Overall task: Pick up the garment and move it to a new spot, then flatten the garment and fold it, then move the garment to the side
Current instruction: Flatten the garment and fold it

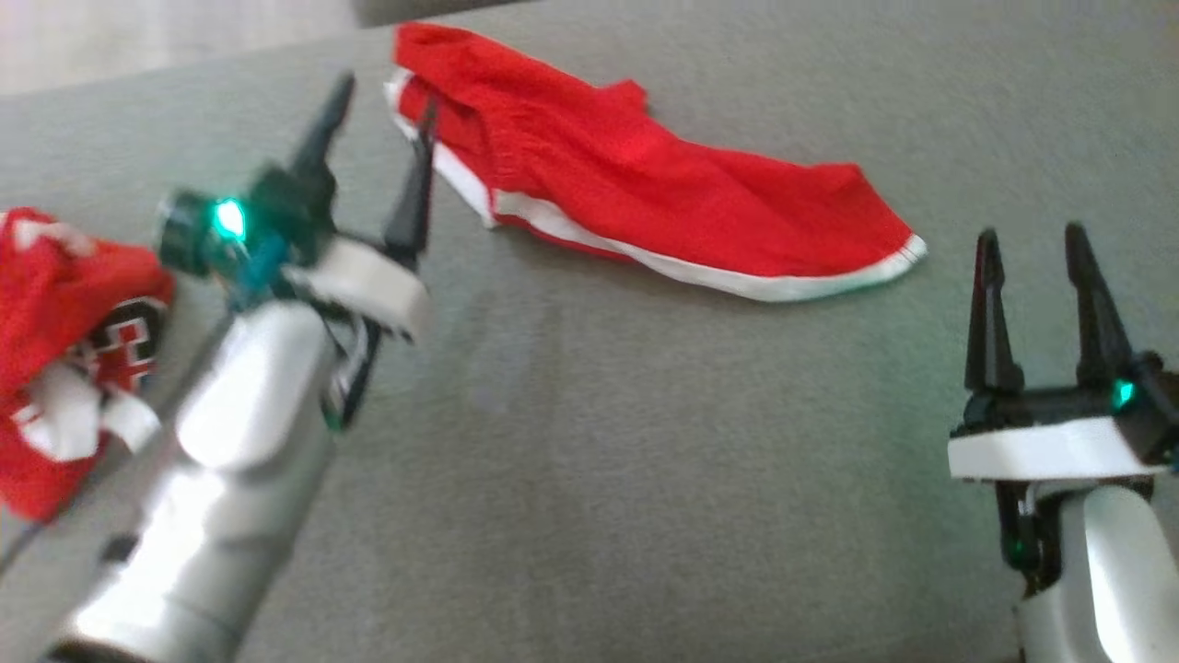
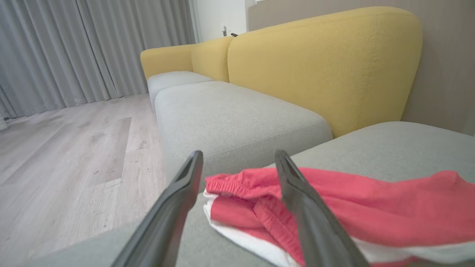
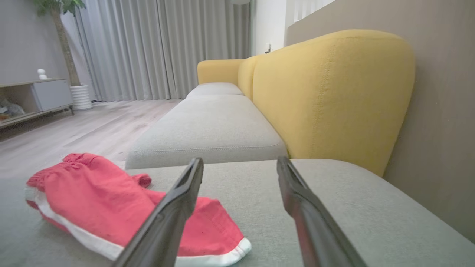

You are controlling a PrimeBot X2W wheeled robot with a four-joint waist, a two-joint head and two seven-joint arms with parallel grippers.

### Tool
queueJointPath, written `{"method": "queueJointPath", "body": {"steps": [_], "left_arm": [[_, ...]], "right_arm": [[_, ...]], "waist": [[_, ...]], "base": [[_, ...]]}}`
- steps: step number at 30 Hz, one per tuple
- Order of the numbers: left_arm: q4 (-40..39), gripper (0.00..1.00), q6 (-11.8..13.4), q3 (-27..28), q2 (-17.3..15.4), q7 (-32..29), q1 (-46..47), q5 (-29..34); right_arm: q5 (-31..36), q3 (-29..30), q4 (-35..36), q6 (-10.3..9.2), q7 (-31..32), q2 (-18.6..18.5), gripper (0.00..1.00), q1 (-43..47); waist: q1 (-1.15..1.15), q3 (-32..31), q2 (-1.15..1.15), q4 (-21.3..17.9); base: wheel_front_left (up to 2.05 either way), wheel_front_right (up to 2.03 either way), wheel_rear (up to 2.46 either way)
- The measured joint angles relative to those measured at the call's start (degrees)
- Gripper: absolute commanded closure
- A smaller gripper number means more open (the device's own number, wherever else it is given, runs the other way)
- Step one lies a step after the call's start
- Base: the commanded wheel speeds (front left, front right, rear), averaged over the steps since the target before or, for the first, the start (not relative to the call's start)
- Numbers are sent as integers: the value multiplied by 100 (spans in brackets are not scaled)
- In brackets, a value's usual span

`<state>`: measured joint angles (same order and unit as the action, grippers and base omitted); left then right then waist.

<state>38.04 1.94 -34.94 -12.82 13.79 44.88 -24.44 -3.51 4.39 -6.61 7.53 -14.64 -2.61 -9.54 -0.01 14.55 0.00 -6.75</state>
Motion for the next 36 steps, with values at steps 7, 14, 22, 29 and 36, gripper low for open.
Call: {"method": "queueJointPath", "body": {"steps": [7,14,22,29,36], "left_arm": [[-903,0,385,136,164,65,-1399,-98],[-1235,0,346,134,176,66,-1882,-70],[-1046,0,-232,-210,143,-454,-1387,-29],[-532,0,-457,-256,80,-890,-693,-29],[-68,0,-576,-291,45,-926,-420,-30]], "right_arm": [[54,159,-75,0,0,0,0,353],[54,113,-76,0,0,1,0,429],[-70,-154,7,0,0,1,0,282],[-233,-277,36,0,0,1,0,152],[-341,-297,31,0,0,1,0,44]], "waist": [[-1,-359,0,494],[0,-403,0,562],[1,-127,0,217],[2,215,0,-156],[2,415,0,-478]], "base": [[0,0,0],[0,0,0],[0,0,0],[0,0,0],[0,0,0]]}}
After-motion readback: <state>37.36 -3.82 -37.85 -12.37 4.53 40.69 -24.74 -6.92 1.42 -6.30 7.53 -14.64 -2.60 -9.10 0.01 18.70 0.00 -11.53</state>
